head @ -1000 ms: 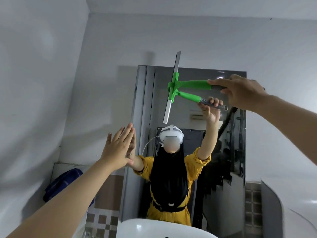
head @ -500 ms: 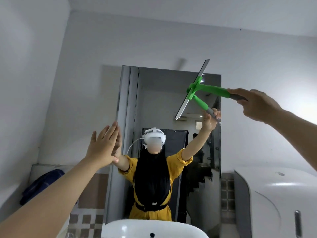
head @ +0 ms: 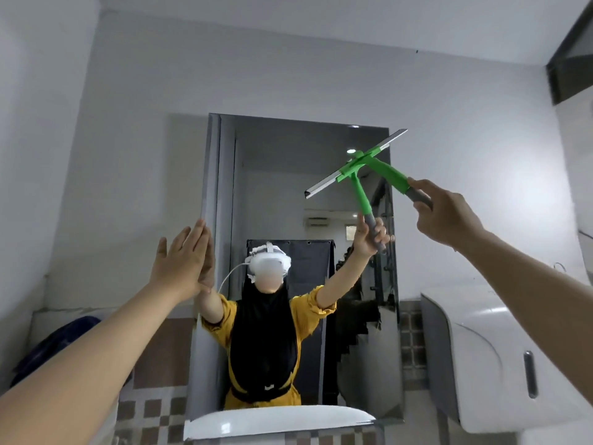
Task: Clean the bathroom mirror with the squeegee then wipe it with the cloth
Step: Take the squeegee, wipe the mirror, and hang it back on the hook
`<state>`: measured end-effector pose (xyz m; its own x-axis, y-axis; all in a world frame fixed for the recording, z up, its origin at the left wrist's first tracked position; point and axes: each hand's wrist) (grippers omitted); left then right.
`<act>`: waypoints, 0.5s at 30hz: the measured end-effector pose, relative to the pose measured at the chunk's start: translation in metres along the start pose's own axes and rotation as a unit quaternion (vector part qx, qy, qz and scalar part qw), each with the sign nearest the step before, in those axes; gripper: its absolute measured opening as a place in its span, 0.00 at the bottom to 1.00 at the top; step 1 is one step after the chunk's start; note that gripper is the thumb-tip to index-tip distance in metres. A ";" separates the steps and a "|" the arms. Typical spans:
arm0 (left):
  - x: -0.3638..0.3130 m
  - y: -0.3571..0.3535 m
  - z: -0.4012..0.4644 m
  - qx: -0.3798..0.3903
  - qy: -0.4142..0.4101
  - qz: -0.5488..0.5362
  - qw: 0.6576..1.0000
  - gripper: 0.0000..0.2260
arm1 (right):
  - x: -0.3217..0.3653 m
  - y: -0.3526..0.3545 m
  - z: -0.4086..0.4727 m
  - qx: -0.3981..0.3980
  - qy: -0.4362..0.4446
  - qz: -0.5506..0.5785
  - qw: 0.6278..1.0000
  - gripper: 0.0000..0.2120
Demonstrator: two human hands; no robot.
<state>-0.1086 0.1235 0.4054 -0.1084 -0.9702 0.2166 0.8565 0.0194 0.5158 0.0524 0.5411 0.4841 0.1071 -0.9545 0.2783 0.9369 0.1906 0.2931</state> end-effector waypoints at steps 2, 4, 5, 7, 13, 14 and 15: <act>0.000 -0.001 -0.001 -0.010 -0.004 0.026 1.000 0.48 | 0.002 -0.007 -0.005 -0.008 -0.005 0.025 1.000 0.22; -0.002 0.002 -0.001 0.006 0.001 -0.001 1.000 0.50 | 0.004 -0.015 -0.010 -0.012 -0.010 0.055 0.998 0.22; -0.002 0.005 -0.001 0.005 0.000 -0.003 1.000 0.50 | 0.006 -0.019 -0.013 -0.012 -0.013 0.069 0.997 0.22; -0.003 0.009 -0.004 -0.007 -0.003 0.010 1.000 0.46 | 0.012 -0.026 -0.020 -0.008 -0.017 0.095 0.995 0.22; 0.000 0.016 -0.006 0.000 -0.012 -0.097 0.995 0.51 | 0.032 -0.041 -0.037 -0.003 -0.025 0.116 0.993 0.21; -0.001 0.016 -0.006 0.001 -0.011 -0.095 0.995 0.51 | 0.037 -0.042 -0.039 0.000 -0.025 0.117 0.993 0.20; -0.001 0.016 -0.006 0.000 -0.012 -0.095 0.995 0.51 | 0.042 -0.042 -0.041 0.003 -0.027 0.119 0.992 0.19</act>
<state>-0.0917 0.1233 0.4089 -0.2803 -0.9505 0.1342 0.8194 -0.1641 0.5492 0.0309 0.4838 0.4455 0.3075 -0.8684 0.3890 0.8850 0.4112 0.2183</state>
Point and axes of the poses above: each hand's wrist, its own z-axis towards the middle knuckle, its own y-axis out of the back of the hand, x = y × z, and after that the axes turned 4 degrees about -y, right-handed
